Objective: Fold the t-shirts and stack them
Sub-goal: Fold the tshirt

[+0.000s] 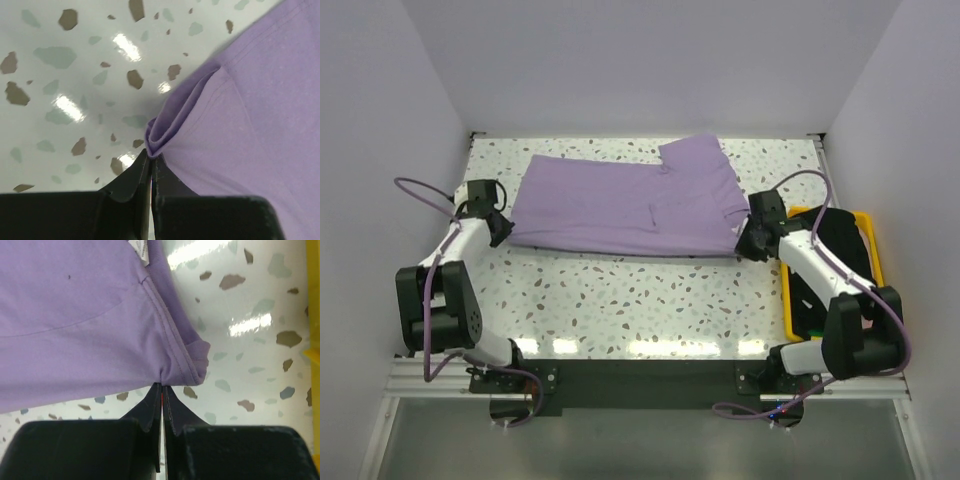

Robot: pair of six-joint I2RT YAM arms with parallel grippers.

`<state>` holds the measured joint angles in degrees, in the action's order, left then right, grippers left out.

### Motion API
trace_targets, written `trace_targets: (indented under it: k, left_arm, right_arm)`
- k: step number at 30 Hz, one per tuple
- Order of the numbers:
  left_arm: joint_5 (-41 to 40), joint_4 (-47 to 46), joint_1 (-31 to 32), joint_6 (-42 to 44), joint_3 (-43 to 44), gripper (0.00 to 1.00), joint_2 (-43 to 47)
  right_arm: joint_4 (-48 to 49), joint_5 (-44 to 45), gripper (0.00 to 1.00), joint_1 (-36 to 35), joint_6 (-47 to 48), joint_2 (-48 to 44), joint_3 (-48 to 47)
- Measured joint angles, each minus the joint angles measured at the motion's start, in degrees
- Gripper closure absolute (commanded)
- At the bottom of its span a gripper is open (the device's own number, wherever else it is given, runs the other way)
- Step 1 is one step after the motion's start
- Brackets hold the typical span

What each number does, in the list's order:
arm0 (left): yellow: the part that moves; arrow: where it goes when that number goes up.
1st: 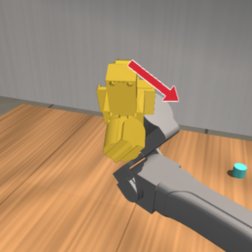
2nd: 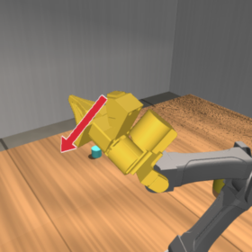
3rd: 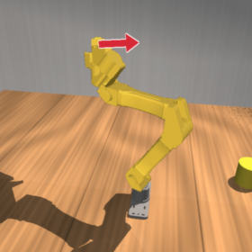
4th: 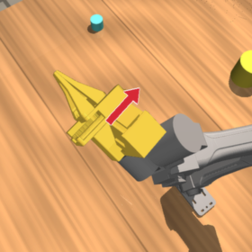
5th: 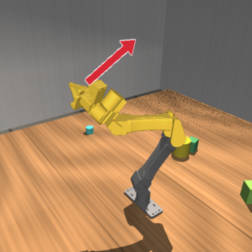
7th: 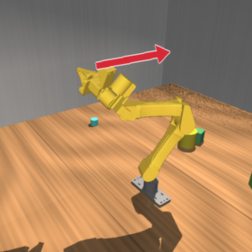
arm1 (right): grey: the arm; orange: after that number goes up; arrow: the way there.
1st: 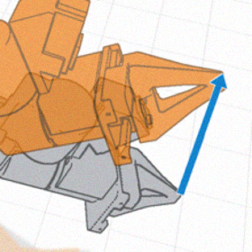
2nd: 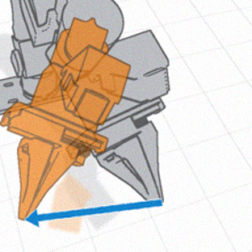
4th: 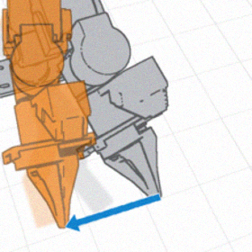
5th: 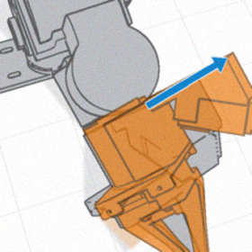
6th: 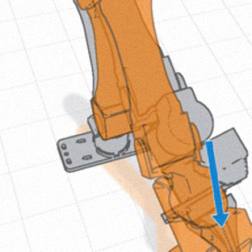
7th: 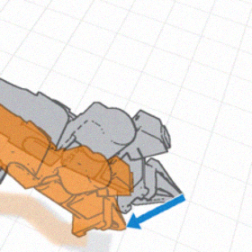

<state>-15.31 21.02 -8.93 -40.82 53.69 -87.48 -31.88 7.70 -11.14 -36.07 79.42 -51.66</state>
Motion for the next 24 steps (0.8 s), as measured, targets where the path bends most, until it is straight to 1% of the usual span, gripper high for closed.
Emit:
trace_targets:
  k: [8,9,11,12,13,14,15,16,17,18,19,21,24]
  left_arm:
    - [-3.9,5.1,-0.1,-0.1,-7.8,1.00,9.7]
    - [-4.3,5.7,-0.1,-0.1,-8.6,0.99,11.0]
    - [-4.9,6.7,-0.1,-0.2,-10.2,0.90,13.2]
    - [-5.1,7.2,-0.1,-0.3,-11.0,0.84,14.3]
    - [-5.4,7.6,-0.2,-0.4,-11.7,0.72,15.2]
    - [-5.6,7.8,-0.2,-0.2,-12.2,0.65,15.9]
    - [-5.9,8.2,-0.4,-0.3,-12.6,0.58,16.6]
    - [-6.2,8.5,-0.5,-0.4,-12.9,0.47,17.2]
    - [-6.3,8.8,-0.7,-0.4,-13.0,0.43,17.7]
    - [-6.4,9.0,-0.8,-0.7,-13.0,0.40,18.3]
    - [-6.4,9.1,-0.8,-0.9,-13.0,0.38,18.9]
    - [-6.0,9.2,-0.8,-0.5,-12.6,0.38,20.1]
    - [-3.9,8.2,-0.8,0.2,-9.9,0.38,20.2]
  right_arm:
    - [-5.7,-5.3,0.99,0.0,-1.5,-14.1,7.0]
    - [-6.8,-5.8,0.95,0.0,-1.7,-15.9,7.6]
    - [-8.6,-6.3,0.90,0.0,-2.2,-20.0,8.9]
    - [-9.6,-6.4,0.81,0.0,-2.4,-22.0,9.5]
    - [-10.5,-6.4,0.76,0.0,-2.6,-23.9,10.2]
    - [-11.6,-6.4,0.68,0.1,-2.6,-25.6,10.8]
    - [-12.6,-6.4,0.56,0.2,-2.7,-26.9,11.2]
    - [-13.6,-6.3,0.50,0.3,-2.9,-28.3,11.5]
    - [-14.7,-6.3,0.46,0.3,-2.7,-29.3,11.7]
    - [-15.5,-6.3,0.36,0.3,-2.6,-30.1,11.7]
    - [-15.9,-6.3,0.33,0.3,-2.6,-30.5,11.7]
    - [-16.2,-6.4,0.30,0.3,-2.3,-30.6,11.4]
    - [-15.7,-6.7,0.30,0.3,-1.5,-27.0,8.3]
